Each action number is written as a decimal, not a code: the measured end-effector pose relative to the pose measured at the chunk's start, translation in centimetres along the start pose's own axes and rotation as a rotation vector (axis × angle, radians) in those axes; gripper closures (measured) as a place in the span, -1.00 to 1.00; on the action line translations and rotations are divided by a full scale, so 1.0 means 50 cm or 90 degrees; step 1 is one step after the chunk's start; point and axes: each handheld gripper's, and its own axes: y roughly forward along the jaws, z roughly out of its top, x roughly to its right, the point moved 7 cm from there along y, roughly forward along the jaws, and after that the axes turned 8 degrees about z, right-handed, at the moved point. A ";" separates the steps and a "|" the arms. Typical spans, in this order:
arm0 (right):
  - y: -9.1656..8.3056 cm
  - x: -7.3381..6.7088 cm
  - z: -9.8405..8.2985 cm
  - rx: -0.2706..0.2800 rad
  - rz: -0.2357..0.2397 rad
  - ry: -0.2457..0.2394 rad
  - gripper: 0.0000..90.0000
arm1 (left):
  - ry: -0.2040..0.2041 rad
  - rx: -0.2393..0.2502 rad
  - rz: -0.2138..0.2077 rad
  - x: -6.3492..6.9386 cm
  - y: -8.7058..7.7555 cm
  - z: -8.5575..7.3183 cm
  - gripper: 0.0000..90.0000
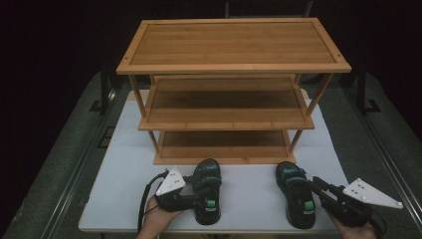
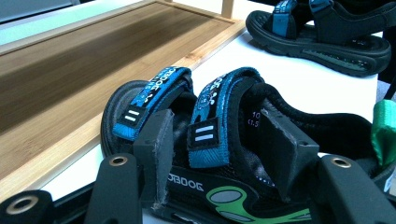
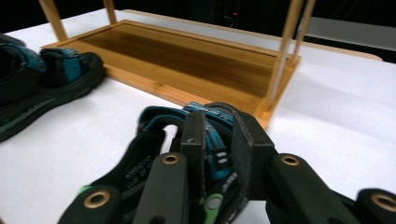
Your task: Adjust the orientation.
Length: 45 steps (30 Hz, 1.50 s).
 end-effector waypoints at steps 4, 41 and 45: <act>0.003 -0.007 -0.001 -0.005 0.007 -0.009 0.45 | -0.010 -0.003 0.004 -0.001 -0.001 0.001 -0.03; 0.044 0.008 -0.038 -0.090 -0.034 0.032 0.46 | -0.033 -0.065 0.064 0.006 -0.017 0.002 0.34; 0.043 0.008 -0.039 -0.093 -0.042 0.033 0.53 | -0.023 -0.065 0.066 0.000 -0.022 0.001 0.52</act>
